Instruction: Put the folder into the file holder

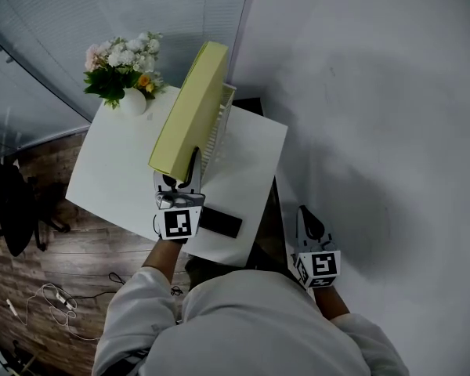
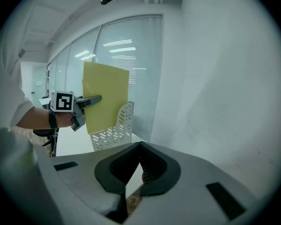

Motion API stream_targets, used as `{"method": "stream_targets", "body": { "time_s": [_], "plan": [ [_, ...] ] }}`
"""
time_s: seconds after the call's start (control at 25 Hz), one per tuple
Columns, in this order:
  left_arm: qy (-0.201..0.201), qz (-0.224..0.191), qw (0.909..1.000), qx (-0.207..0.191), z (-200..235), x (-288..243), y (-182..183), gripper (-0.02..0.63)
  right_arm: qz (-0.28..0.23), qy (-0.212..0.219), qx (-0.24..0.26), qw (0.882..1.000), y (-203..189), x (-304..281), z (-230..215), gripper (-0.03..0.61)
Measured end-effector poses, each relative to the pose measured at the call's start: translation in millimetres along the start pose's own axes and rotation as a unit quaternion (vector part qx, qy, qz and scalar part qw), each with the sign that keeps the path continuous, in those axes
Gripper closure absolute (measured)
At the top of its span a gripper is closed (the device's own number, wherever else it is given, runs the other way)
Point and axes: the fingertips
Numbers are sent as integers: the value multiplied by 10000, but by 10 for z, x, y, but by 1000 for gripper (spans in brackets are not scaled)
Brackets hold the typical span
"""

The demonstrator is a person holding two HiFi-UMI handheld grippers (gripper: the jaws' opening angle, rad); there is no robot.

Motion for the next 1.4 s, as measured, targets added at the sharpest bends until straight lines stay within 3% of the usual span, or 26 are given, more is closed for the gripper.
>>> {"method": "stream_targets", "body": {
  "time_s": [0.28, 0.92, 1.28, 1.4],
  "plan": [
    [-77, 311, 9994, 110, -138, -143, -408, 457, 353, 169, 153, 9991, -131, -121, 52, 566],
    [1, 569, 9974, 437, -220, -227, -1209, 454, 742, 483, 286, 9957, -321, -380, 179, 566],
    [-26, 1034, 9945, 149, -244, -258, -1421, 427, 744, 541, 210, 9955, -305, -509, 211, 566],
    [-183, 1146, 9932, -126, -283, -297, -1422, 419, 706, 566, 164, 9958, -285, -539, 221, 566]
  ]
}}
Point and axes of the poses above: the fingertips, and each gripper's own axes: x backward along the fingers, z to its left, y out of its top, and after that the axes turned 2 degrees about z, right-handed
